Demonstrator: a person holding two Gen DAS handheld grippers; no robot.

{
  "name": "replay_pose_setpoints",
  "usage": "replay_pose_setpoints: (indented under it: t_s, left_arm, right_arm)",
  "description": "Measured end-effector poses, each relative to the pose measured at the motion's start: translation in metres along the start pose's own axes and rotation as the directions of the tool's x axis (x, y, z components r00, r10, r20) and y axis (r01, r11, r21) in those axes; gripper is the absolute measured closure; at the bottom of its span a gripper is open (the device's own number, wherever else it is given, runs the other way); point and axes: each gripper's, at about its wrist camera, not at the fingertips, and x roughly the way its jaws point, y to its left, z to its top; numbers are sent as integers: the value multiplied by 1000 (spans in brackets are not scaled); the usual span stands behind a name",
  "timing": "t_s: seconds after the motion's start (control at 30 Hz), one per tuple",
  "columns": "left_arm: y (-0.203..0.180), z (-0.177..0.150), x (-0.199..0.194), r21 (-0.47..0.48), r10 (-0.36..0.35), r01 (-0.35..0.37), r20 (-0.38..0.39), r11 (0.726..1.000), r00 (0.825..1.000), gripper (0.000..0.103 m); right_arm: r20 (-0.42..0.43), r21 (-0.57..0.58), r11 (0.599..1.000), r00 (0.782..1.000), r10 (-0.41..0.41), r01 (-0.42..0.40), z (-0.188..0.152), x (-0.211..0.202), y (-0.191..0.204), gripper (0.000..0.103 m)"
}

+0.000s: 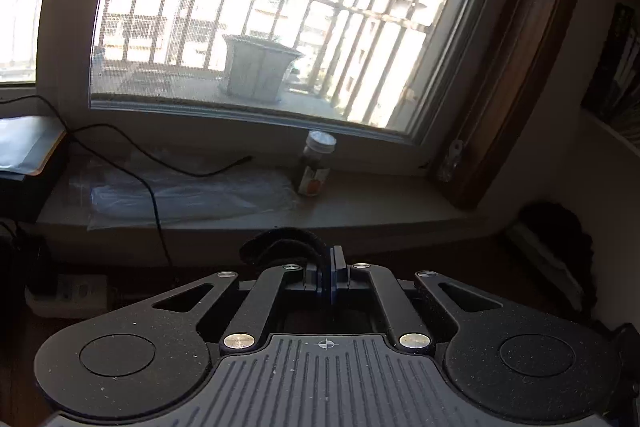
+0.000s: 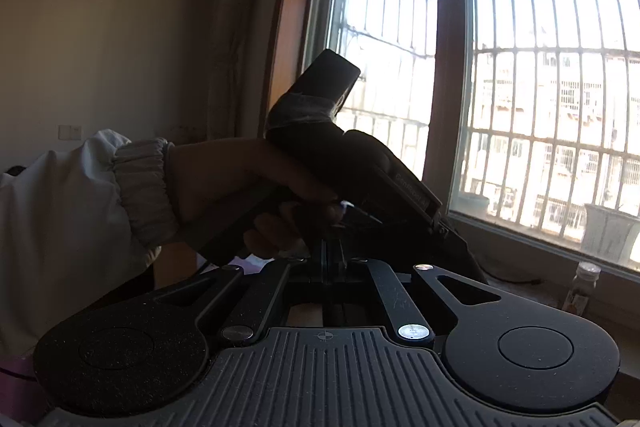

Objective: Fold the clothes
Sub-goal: 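Lower the pants onto the wooden desk and open both grippers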

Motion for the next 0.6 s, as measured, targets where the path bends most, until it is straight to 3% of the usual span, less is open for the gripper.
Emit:
replay_pose_setpoints:
  t_s: [0.3, 0.6]
  left_arm:
    - [42, -45, 16, -8, 21, -21, -70, 1000, 997, 99]
    - [113, -116, 36, -93, 48, -63, -157, 994, 986, 97]
  right_arm:
    - [-83, 52, 998, 995, 48, -44, -27, 45, 13, 102]
    - [-230, 132, 988, 967, 110, -81, -101, 121, 51, 101]
